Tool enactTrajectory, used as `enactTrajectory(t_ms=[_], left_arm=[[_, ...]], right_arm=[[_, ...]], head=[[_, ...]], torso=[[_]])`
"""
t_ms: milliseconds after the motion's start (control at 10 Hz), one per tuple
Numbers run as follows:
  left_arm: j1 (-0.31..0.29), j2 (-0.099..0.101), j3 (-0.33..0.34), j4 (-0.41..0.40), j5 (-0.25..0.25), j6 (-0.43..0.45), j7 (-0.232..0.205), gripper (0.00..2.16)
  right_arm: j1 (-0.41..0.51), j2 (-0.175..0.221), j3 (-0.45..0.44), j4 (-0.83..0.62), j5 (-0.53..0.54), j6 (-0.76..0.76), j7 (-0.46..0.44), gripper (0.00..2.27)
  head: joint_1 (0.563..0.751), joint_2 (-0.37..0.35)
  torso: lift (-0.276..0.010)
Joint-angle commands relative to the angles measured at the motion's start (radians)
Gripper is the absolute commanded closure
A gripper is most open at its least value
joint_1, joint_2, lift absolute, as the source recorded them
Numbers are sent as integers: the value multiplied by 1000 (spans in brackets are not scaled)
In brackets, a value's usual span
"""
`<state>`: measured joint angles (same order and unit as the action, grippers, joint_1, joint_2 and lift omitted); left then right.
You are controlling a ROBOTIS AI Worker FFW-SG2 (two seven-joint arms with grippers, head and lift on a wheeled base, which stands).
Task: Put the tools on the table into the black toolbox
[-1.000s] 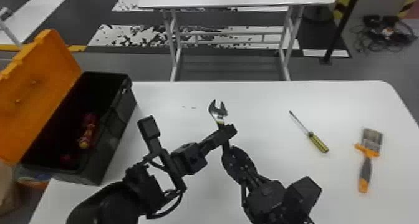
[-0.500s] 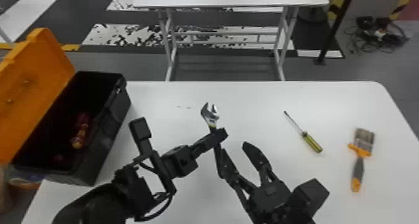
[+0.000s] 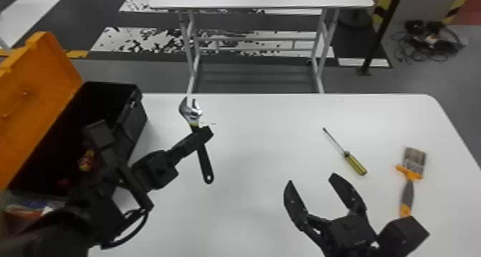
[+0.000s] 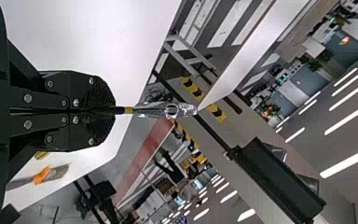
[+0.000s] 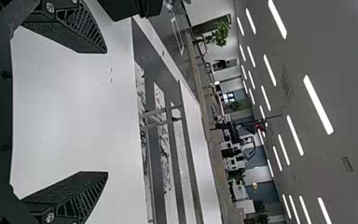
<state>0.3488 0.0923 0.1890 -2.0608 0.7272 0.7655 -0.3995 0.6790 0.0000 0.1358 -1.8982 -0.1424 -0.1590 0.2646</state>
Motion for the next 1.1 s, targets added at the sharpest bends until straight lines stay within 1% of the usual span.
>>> enactTrajectory(t_ms=[0,200,300,400,500,700,800,900,1000], left_arm=[[10,3,93,-68,-14,22,2,2138],[13,10,198,-116,-23,50,13,2138],[9,18,236,-121,-23,50,18,2138],[3,24,261,-117,-32,44,34,2138],[-2,24,284,-114,-75,25,44,2138],[-25,30,351,-91,-88,22,48,2142],[-37,35,383,-68,-89,19,57,2142],[-59,40,412,-25,-91,19,62,2142],[-86,41,434,24,-121,1,65,2142]], right_arm=[[10,1,-47,2,-31,-4,7,66],[19,1,-94,10,-66,-20,18,70],[20,1,-119,19,-86,-23,28,70],[24,1,-143,22,-120,-23,39,73],[27,1,-160,28,-134,-23,44,73],[28,1,-197,44,-180,-23,62,76],[28,1,-203,45,-186,-23,62,76],[28,1,-206,47,-187,-20,65,76],[28,1,-211,48,-192,-20,68,76]], head=[[695,64],[695,95],[695,118],[695,135],[695,150],[695,179],[695,188],[695,209],[695,236]], torso=[[-75],[-75],[-75],[-75],[-75],[-75],[-75],[-75],[-75]])
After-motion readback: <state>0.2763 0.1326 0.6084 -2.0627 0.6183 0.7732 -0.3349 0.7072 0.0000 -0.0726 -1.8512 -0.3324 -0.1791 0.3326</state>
